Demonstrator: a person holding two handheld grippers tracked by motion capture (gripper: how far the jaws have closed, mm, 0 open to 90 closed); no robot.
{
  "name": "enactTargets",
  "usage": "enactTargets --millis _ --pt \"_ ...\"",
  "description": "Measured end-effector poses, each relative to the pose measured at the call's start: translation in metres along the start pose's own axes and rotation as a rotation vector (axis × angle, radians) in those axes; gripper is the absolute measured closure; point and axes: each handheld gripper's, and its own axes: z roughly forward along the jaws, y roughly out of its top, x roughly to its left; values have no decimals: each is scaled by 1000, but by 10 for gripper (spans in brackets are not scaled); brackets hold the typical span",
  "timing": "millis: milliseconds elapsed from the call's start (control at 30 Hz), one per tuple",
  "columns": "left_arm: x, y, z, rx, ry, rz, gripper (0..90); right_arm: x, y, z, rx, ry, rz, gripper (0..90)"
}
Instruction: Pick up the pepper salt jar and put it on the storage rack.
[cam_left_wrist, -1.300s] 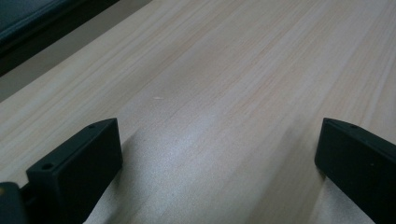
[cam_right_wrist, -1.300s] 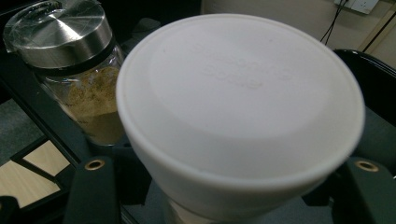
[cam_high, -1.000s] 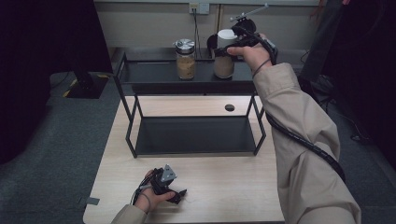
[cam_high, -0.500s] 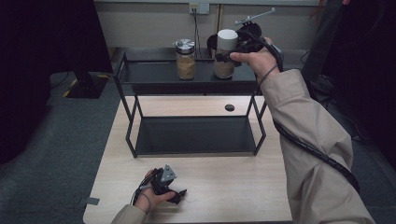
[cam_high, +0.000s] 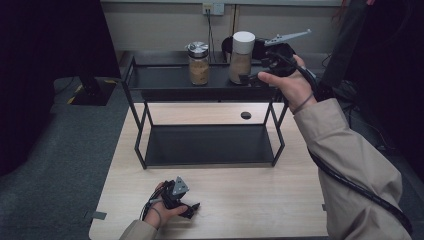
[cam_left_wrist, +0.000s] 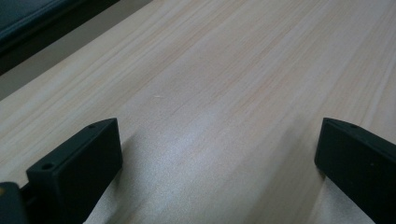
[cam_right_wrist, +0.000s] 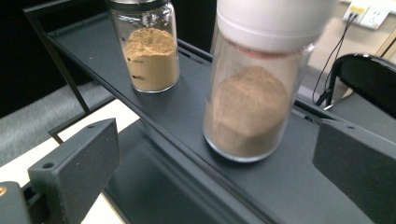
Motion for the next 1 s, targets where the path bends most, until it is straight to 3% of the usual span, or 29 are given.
enactTargets --millis 100,233,433,800,1000 --pt "0 0 0 0 1 -1 0 0 -19 -9 -9 33 -14 0" --pt "-1 0 0 0 3 0 0 4 -46 -18 -22 35 -15 0" --pt "0 0 0 0 2 0 0 1 -85 -24 2 71 -13 0" --pt "-1 0 0 -1 3 0 0 5 -154 -25 18 88 -12 0" --pt "0 0 0 0 2 1 0 12 -192 -16 47 108 0 0"
